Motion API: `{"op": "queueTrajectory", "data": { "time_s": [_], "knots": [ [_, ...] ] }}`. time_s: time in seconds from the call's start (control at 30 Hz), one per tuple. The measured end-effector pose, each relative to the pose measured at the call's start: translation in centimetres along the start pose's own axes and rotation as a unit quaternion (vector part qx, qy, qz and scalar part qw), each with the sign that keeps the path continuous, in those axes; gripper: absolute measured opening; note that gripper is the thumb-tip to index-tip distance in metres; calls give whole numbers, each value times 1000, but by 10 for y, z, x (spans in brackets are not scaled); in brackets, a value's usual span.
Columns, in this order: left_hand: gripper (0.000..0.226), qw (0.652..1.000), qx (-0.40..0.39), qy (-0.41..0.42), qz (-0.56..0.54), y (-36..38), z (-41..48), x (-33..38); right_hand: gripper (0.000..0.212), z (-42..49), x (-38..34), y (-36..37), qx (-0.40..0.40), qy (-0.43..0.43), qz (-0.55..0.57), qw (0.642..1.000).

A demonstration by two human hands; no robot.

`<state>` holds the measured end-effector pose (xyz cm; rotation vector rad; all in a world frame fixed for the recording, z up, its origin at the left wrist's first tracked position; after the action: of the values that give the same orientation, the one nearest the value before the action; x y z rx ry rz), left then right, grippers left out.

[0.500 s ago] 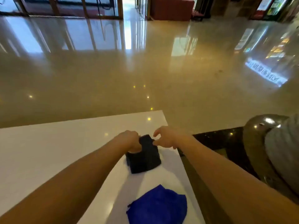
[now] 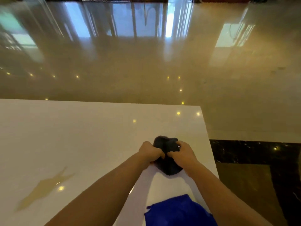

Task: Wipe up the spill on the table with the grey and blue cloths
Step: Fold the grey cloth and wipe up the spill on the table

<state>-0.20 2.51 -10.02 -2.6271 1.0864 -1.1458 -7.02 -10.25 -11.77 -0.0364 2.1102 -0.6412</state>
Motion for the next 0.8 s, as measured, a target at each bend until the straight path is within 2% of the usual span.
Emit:
{"op": "queueTrajectory", "data": {
  "time_s": [0.07, 0.13, 0.23, 0.3, 0.43, 0.5, 0.53, 0.57, 0.6, 0.63, 0.7, 0.77, 0.8],
  "knots": [
    [22, 998, -37, -2, -56, -22, -23, -5, 38, -19, -19, 2, -44, 12, 98, 994],
    [18, 990, -47, 5, -134, -45, -48, -20, 38, -41, -35, 8, -82, 7, 167, 982],
    [40, 937, -100, -7, -335, -81, -84, -62, 38, -72, -56, 33, -146, 30, 235, 961],
    [49, 905, -127, 3, -406, -98, -96, -88, 38, -84, -63, 52, -177, 37, 242, 953],
    [50, 900, -94, 22, -426, -148, -103, -134, 38, -100, -74, 100, -205, 33, 229, 951],
    [41, 924, -88, 8, -371, -174, -101, -153, 37, -102, -70, 125, -189, 38, 202, 960],
    [39, 954, -78, 7, -290, -185, -100, -163, 37, -104, -66, 136, -172, 37, 156, 972],
    [40, 981, -39, 16, -189, -196, -97, -179, 40, -105, -60, 149, -144, 29, 72, 986],
    [42, 995, 36, 38, -86, -206, -95, -196, 46, -107, -54, 159, -105, 10, -29, 994],
    [44, 988, 135, 72, 4, -218, -95, -213, 53, -109, -49, 168, -62, -24, -121, 990],
    [41, 937, 317, 123, 81, -245, -101, -254, 60, -111, -45, 188, -10, -130, -251, 959],
    [46, 894, 431, 84, 89, -272, -108, -302, 66, -107, -48, 210, -29, -238, -365, 899],
    [54, 882, 460, 33, 98, -280, -111, -324, 70, -103, -51, 218, -50, -280, -419, 862]
  ]
}}
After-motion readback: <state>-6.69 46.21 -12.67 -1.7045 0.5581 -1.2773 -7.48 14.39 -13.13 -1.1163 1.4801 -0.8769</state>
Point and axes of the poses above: each hand's wrist, its own z-axis towards the middle knuckle, its own y-axis out of the palm, x = y × z, the point moved 1 cm from there along z, towards the middle knuckle, and after that the axes turned 1 degree about -x, right-handed, at the moved point
